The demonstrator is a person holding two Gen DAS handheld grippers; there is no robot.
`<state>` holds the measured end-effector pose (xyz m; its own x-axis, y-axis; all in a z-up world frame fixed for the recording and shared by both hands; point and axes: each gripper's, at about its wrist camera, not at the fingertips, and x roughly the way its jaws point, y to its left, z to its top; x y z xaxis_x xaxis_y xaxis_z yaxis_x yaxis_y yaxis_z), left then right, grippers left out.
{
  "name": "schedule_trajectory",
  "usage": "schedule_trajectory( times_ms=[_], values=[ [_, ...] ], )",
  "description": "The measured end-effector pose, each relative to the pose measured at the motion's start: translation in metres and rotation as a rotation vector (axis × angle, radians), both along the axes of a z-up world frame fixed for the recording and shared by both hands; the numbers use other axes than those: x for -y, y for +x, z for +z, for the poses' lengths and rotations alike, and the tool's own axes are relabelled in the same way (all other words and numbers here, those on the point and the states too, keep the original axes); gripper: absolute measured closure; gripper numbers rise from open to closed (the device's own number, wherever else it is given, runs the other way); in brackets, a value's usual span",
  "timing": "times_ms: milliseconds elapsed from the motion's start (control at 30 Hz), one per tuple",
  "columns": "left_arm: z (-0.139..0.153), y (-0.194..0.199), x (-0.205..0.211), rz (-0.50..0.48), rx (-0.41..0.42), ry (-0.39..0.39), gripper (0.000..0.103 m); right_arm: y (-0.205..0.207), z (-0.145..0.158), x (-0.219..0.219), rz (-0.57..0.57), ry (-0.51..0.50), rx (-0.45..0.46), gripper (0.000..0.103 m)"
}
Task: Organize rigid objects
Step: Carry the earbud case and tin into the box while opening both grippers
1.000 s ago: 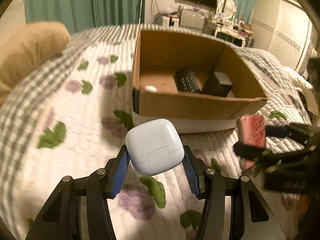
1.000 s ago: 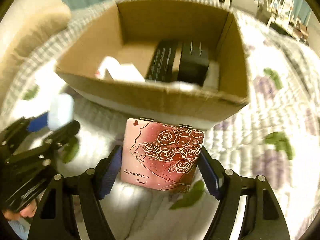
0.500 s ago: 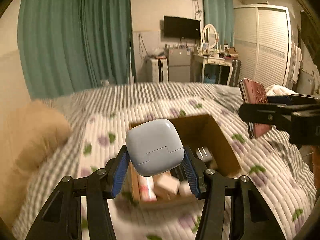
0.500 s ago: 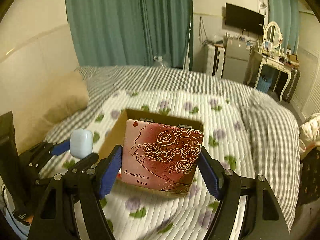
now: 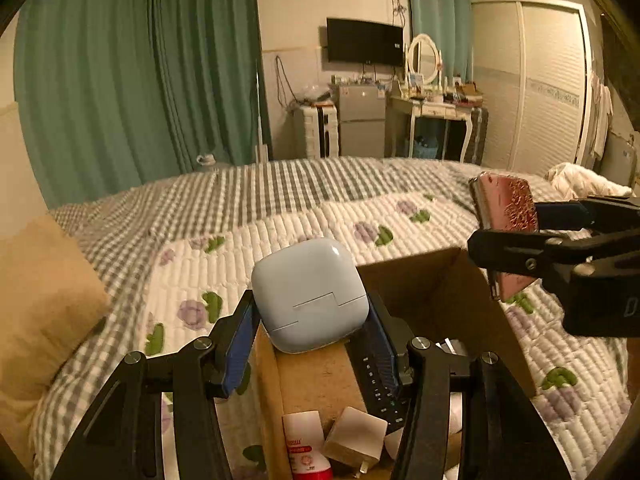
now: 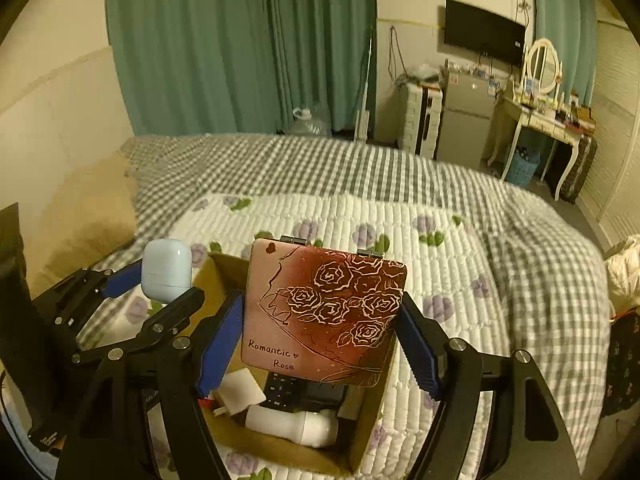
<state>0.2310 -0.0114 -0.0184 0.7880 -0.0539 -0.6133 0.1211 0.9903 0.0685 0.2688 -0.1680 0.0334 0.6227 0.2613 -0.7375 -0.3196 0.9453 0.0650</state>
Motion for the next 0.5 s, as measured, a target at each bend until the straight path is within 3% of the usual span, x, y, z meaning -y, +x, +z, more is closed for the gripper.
schedule_trajectory(
  times_ms=[233, 500],
  values=[
    [-0.037, 0.026, 0.002, -0.005, -0.085, 0.011, 0.050, 0.029, -0.051, -0.002, -0.002, -0.015, -0.087, 0.030],
    [-0.055, 0.034, 0.005, -0.019, -0.139, 0.020, 0.049, 0.048, -0.077, -0.001, -0.010, -0.006, -0.119, 0.029]
  ],
)
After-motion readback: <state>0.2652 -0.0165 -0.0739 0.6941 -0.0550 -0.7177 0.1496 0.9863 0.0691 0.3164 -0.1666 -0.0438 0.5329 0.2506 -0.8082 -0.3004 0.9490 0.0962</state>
